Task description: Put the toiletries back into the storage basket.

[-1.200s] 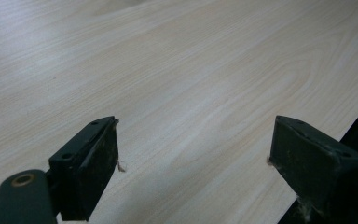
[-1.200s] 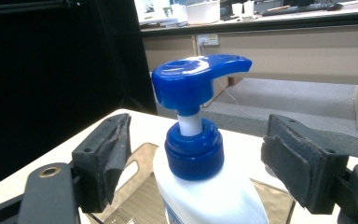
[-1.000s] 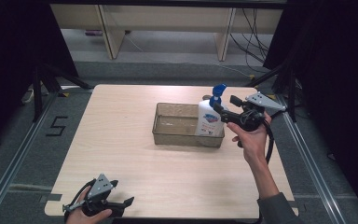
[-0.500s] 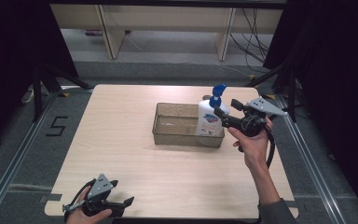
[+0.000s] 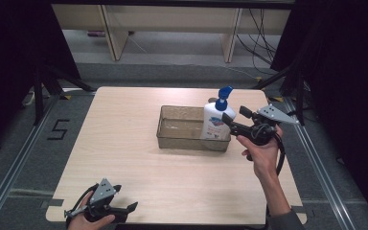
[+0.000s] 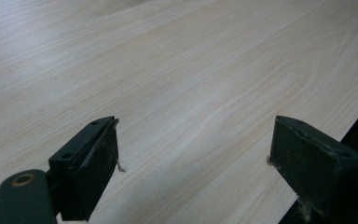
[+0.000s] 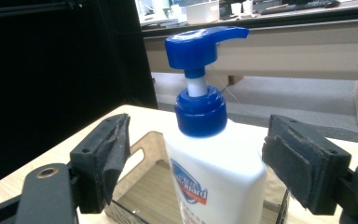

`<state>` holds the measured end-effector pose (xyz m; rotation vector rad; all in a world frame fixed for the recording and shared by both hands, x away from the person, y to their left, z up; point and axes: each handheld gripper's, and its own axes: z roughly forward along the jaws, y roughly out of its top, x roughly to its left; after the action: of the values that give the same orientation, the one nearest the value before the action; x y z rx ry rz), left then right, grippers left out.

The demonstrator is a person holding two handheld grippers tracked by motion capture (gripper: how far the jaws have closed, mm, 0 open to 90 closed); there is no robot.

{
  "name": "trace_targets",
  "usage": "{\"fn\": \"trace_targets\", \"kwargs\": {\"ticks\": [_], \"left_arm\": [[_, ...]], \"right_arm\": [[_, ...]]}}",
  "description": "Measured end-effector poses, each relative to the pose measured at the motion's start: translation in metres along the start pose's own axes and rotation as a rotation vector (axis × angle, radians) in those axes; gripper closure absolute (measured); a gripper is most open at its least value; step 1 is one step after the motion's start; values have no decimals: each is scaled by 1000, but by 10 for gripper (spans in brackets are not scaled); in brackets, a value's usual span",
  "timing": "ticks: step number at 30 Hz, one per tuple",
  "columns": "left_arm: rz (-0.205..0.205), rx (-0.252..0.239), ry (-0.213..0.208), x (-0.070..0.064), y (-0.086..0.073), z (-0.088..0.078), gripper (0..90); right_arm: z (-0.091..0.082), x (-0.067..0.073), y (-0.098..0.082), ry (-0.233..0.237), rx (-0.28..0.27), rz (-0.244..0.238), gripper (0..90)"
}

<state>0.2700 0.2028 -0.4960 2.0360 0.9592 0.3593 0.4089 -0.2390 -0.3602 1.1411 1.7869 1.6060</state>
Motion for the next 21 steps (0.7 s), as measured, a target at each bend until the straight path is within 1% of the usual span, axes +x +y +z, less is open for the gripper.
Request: {"fn": "trace_targets", "kwargs": {"ticks": [1, 2, 3, 4, 5, 6, 9, 10, 11, 12, 14, 15, 17, 18, 19, 20, 21], "left_arm": [[-24, -12, -7, -2, 0, 1, 149], [-25, -12, -8, -2, 0, 1, 149], [-24, -12, -7, -2, 0, 1, 149], [-24, -12, -7, -2, 0, 1, 149], [-23, -12, -7, -2, 0, 1, 149], [-25, -12, -7, -2, 0, 0, 149], [-25, -12, -8, -2, 0, 0, 149], [-24, -12, -7, -2, 0, 0, 149], [-24, -12, -7, -2, 0, 0, 149], [-21, -10, -4, -2, 0, 0, 149], [-28, -15, -4, -3, 0, 0, 149], [-24, -12, -2, -2, 0, 0, 149], [-24, -12, -6, -2, 0, 0, 149], [-28, -13, -6, -2, 0, 0, 149], [-29, -17, -3, -2, 0, 0, 149], [-30, -18, -3, -3, 0, 0, 149], [-28, -15, -5, -2, 0, 0, 149]], "right_arm": [[0, 1, 0, 8, 1, 7, 224], [-1, 1, -1, 3, 2, 0, 224], [-2, 1, -2, 10, 11, 5, 224], [-2, 1, -3, 1, 9, 12, 223], [-2, 1, -3, -1, 5, 0, 223], [-3, 1, -4, 0, 12, -1, 223], [-5, 2, -5, 9, 16, 15, 222], [-5, 1, -5, 9, 15, 3, 222], [-7, 2, -5, 5, 26, 14, 222], [-7, 1, -6, 14, 23, 1, 222], [-10, 2, -6, 8, 25, 7, 222], [-11, 2, -7, 7, 21, -1, 222], [-12, 3, -8, 1, 29, 13, 222], [-13, 2, -8, 9, 30, 9, 222], [-13, 3, -9, 14, 32, 20, 222], [-14, 2, -10, 6, 30, 7, 222], [-15, 2, -10, 7, 32, 8, 222]]}}
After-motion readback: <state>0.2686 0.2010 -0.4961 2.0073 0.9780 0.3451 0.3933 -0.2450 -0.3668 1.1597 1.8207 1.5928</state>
